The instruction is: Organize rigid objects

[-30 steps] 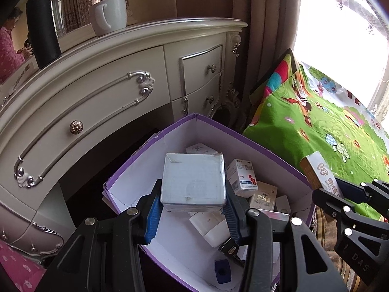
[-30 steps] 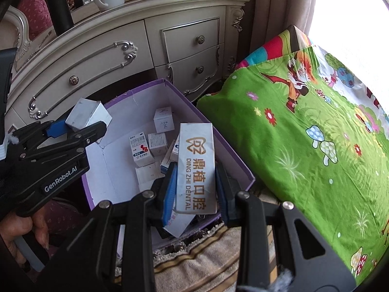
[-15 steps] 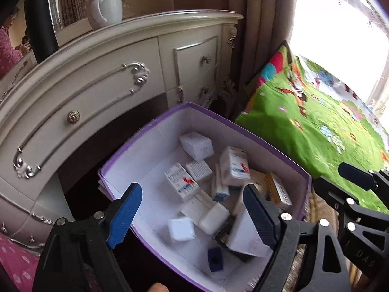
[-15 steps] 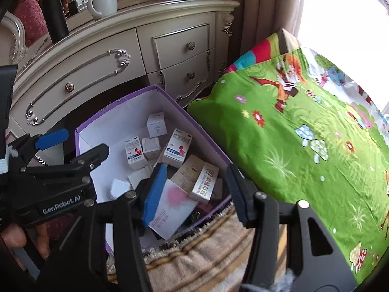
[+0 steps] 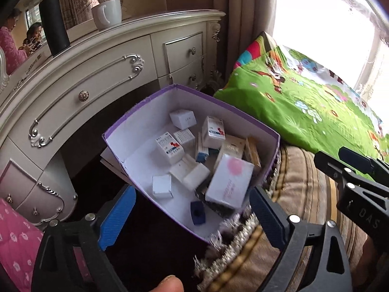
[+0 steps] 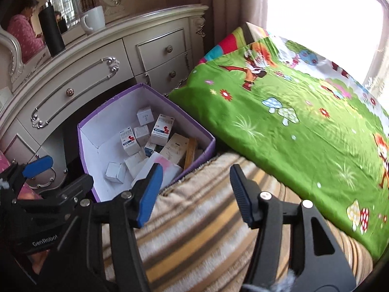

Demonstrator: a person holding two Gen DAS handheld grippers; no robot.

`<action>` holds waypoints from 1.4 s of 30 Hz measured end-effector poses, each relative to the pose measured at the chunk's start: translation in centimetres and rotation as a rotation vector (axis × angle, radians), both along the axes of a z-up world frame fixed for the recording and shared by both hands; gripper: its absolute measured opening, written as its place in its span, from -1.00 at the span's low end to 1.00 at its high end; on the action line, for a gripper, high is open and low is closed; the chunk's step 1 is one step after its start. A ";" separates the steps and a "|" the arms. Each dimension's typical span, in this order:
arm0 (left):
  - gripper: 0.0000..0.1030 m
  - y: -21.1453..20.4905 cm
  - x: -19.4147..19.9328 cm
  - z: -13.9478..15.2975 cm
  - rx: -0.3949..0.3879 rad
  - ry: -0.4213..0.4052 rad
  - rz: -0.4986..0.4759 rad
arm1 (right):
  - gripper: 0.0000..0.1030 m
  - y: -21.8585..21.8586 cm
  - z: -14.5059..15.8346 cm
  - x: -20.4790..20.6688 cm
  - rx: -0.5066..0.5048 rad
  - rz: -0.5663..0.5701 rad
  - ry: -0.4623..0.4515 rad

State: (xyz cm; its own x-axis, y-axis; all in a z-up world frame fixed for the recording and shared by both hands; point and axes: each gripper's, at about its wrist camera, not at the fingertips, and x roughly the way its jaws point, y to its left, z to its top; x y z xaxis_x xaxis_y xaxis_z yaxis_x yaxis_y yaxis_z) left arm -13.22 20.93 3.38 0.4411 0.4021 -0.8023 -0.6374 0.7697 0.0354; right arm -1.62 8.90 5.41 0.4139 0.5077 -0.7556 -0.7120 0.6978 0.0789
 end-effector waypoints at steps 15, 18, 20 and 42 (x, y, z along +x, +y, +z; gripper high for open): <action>0.89 -0.1 -0.3 0.3 0.041 0.017 0.034 | 0.23 -0.4 -0.8 -1.1 -0.015 0.014 -0.007; 0.89 -0.3 -0.2 0.1 0.041 0.022 0.032 | 0.25 -0.3 -0.9 -1.1 -0.017 0.015 -0.004; 0.89 -0.3 -0.2 0.1 0.041 0.023 0.032 | 0.25 -0.4 -0.9 -1.1 -0.017 0.015 -0.003; 0.89 -0.1 -0.1 0.0 0.039 0.026 0.035 | 0.26 -0.3 -1.1 -1.0 -0.019 0.015 0.000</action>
State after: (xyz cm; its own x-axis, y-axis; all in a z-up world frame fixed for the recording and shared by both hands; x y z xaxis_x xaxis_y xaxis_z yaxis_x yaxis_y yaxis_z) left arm -13.33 20.81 3.42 0.4051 0.4483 -0.7968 -0.6623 0.7447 0.0822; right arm -2.65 8.57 4.29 0.4061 0.4997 -0.7651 -0.7226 0.6881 0.0659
